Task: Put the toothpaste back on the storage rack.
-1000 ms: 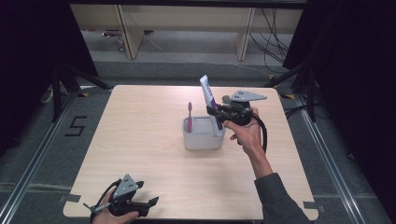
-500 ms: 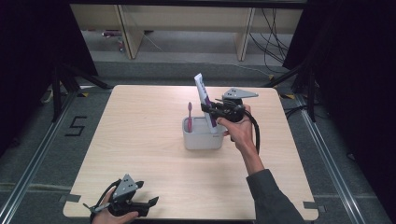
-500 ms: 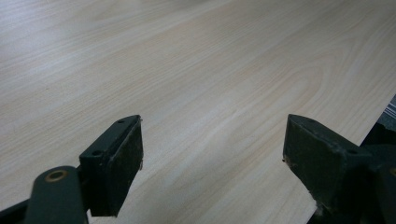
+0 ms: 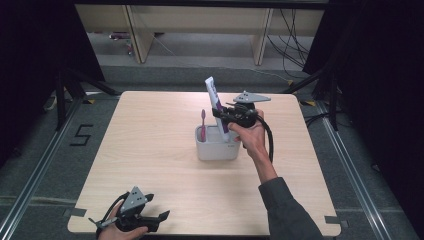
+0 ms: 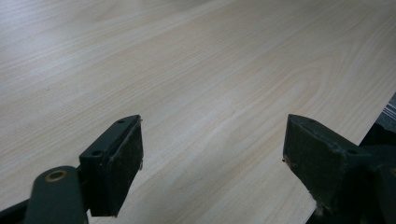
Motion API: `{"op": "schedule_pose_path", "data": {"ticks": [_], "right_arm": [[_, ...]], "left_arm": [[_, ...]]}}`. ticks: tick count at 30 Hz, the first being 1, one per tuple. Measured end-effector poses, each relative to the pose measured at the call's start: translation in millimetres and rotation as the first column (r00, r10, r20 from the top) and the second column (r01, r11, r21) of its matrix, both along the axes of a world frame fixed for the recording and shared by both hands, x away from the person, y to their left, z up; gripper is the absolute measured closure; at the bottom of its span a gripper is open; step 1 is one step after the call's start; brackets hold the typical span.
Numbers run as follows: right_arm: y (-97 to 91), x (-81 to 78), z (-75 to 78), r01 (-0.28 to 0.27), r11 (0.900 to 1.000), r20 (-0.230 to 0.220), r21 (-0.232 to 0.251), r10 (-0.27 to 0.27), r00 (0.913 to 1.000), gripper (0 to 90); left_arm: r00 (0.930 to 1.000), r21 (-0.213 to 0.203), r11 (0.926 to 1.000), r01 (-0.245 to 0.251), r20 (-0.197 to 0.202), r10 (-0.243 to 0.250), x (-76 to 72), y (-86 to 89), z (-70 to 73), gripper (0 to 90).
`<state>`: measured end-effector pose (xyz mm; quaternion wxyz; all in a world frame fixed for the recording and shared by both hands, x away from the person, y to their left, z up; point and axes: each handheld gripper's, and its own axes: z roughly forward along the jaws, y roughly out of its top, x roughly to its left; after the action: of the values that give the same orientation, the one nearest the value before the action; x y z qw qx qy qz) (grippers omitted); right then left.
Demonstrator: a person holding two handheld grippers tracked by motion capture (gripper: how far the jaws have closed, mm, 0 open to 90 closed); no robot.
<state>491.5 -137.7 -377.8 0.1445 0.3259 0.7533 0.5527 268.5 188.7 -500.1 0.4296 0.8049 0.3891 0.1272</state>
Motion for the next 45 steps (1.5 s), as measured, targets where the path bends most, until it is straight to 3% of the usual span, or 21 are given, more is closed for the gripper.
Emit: {"op": "schedule_pose_path", "data": {"ticks": [4, 5, 7, 9, 14, 15, 17, 18, 27, 29, 30, 32, 35, 41, 42, 43, 44, 45], "right_arm": [[1.1, 3.0, -3.5, -0.001, 0.9998, -0.001, -0.018, 0.001, 1.0000, 74.9], [1.4, 4.7, -4.8, -0.011, 0.9998, 0.011, -0.017, 0.011, 0.9999, 74.9], [2.3, 4.5, -6.1, 0.006, 1.0000, -0.007, -0.006, -0.006, 1.0000, 74.9], [3.0, 6.4, -7.6, 0.005, 0.9999, 0.000, -0.009, -0.005, 1.0000, 74.8], [4.2, 8.0, -11.2, 0.008, 0.9996, -0.004, -0.025, -0.008, 1.0000, 74.8], [4.5, 8.6, -12.7, -0.001, 0.9998, -0.009, -0.022, 0.001, 1.0000, 74.8], [4.7, 8.1, -14.9, 0.005, 0.9997, -0.014, -0.024, -0.006, 0.9999, 74.7], [5.0, 8.3, -15.8, -0.001, 0.9998, -0.016, -0.021, 0.001, 0.9999, 74.8], [3.8, 6.7, -21.4, 0.010, 0.9988, -0.026, -0.047, -0.011, 0.9996, 74.7], [3.6, 5.7, -21.7, 0.007, 0.9989, -0.036, -0.045, -0.009, 0.9993, 74.7], [3.2, 5.1, -22.0, 0.007, 0.9992, -0.046, -0.040, -0.009, 0.9989, 74.7], [2.9, 3.5, -23.5, 0.020, 0.9990, -0.056, -0.040, -0.022, 0.9982, 74.7], [0.4, 4.9, -26.0, 0.018, 0.9983, -0.037, -0.055, -0.020, 0.9991, 74.6], [1.5, 4.1, -30.5, 0.015, 0.9976, -0.054, -0.067, -0.019, 0.9984, 74.6], [0.8, 5.7, -31.1, 0.007, 0.9970, -0.033, -0.077, -0.010, 0.9994, 74.6], [1.2, 5.2, -31.1, 0.008, 0.9969, -0.038, -0.078, -0.011, 0.9992, 74.6], [2.5, 3.4, -30.8, 0.007, 0.9978, -0.072, -0.066, -0.012, 0.9973, 74.6], [2.8, 3.9, -31.5, 0.006, 0.9971, -0.057, -0.076, -0.010, 0.9983, 74.5]], "left_arm": [[0.9996, 0.024, 0.9993, 0.027, -0.001, -0.027, 0.8, 1.4, 0.4, 19.5], [0.9998, 0.016, 0.9996, 0.022, 0.001, -0.022, 0.6, 0.7, -0.1, 19.5], [0.9998, 0.009, 0.9998, 0.020, 0.000, -0.020, 0.6, -0.3, -0.6, 19.5], [0.9995, 0.041, 0.9986, 0.032, 0.000, -0.033, 1.3, 1.3, 0.1, 19.5], [0.9995, 0.029, 0.9991, 0.031, -0.006, -0.031, 0.5, 0.3, 0.1, 19.5], [0.9999, -0.002, 0.9999, 0.012, -0.006, -0.012, -0.2, -1.9, -0.8, 19.5], [0.9999, -0.001, 0.9999, 0.013, -0.005, -0.013, -0.2, -1.9, -0.7, 19.5], [0.9994, 0.029, 0.9990, 0.033, -0.007, -0.033, 0.3, 0.3, 0.3, 19.5], [0.9993, 0.026, 0.9990, 0.037, -0.003, -0.037, 0.2, -0.3, -0.5, 19.5], [0.9998, 0.001, 0.9998, 0.021, -0.002, -0.021, -0.3, -2.2, -1.3, 19.5], [0.9993, 0.023, 0.9990, 0.037, -0.002, -0.037, 0.2, -0.4, -0.8, 19.5], [0.9994, 0.026, 0.9991, 0.034, -0.002, -0.034, 0.0, -0.4, -0.6, 19.5], [0.9997, 0.002, 0.9997, 0.023, 0.000, -0.023, -0.3, -2.1, -1.5, 19.5], [0.9998, 0.008, 0.9998, 0.019, -0.001, -0.019, -0.7, -2.4, -1.4, 19.5], [0.9998, 0.009, 0.9997, 0.021, -0.001, -0.021, -0.7, -2.2, -1.2, 19.5], [0.9998, 0.008, 0.9998, 0.021, -0.001, -0.021, -0.7, -2.2, -1.3, 19.5], [0.9998, 0.008, 0.9998, 0.020, -0.001, -0.020, -0.7, -2.3, -1.4, 19.5], [0.9998, 0.002, 0.9997, 0.022, 0.001, -0.022, -0.4, -2.5, -2.2, 19.5]]}}
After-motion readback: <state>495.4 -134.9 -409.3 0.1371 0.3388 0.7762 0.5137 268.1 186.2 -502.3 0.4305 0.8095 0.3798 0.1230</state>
